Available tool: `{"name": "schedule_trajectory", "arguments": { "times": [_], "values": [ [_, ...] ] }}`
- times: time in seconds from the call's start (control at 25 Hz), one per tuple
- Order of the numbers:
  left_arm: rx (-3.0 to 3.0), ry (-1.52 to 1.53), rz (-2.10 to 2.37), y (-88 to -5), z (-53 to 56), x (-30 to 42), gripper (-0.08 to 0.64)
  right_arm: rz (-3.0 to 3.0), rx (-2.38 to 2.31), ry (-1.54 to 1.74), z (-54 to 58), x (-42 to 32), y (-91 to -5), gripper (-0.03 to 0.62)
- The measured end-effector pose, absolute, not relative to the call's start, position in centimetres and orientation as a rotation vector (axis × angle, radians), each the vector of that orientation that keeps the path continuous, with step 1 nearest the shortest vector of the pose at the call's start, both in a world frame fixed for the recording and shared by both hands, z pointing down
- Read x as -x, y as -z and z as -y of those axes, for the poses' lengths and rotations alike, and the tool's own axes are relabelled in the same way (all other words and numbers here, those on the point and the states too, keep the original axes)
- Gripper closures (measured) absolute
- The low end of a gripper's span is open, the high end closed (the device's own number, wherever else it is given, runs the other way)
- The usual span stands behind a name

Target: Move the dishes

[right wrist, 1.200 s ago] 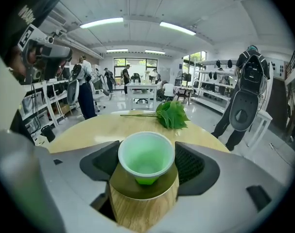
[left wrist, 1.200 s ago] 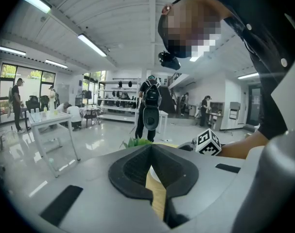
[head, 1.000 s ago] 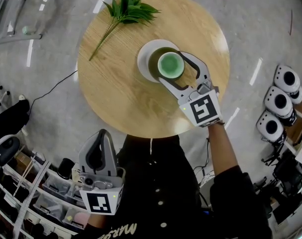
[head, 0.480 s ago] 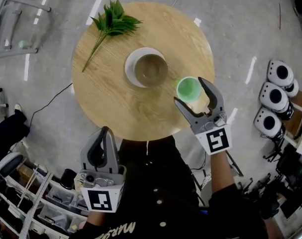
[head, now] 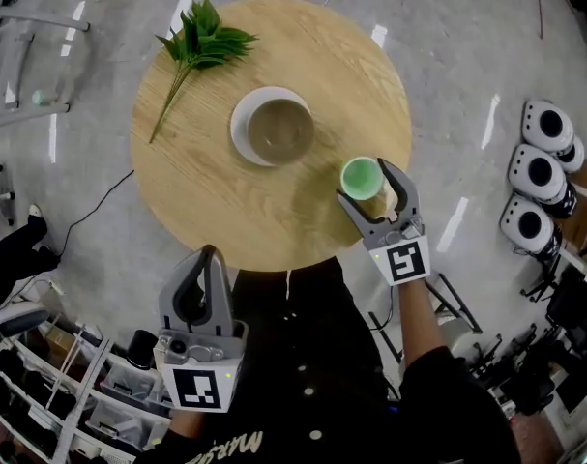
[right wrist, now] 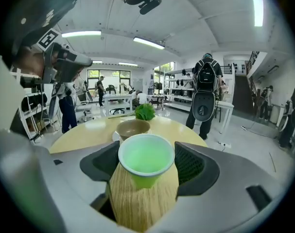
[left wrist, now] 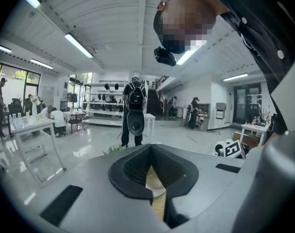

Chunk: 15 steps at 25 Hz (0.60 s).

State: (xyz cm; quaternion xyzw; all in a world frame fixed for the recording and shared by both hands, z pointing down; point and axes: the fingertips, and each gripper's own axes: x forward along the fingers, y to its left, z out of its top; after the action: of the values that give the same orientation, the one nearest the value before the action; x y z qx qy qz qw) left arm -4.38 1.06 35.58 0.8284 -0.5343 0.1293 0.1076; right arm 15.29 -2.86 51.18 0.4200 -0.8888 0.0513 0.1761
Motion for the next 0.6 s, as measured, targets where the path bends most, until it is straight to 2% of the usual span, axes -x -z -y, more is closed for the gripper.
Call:
{"name": "schedule_trajectory", "arguments": {
  "times": [0.48,0.6],
  "values": [
    [-2.439,-0.393,1.572,-35.8,-1.7,4.4,0.549,2.522,-1.167,-0.157,1.0,-15.6,-53.8,0.239],
    [-2.440,-0.383,1.578,-35.6,-1.8,4.5,0.549,2.532,-1.129,-0.139,0.8,-15.2,-53.8,0.202]
  ]
}}
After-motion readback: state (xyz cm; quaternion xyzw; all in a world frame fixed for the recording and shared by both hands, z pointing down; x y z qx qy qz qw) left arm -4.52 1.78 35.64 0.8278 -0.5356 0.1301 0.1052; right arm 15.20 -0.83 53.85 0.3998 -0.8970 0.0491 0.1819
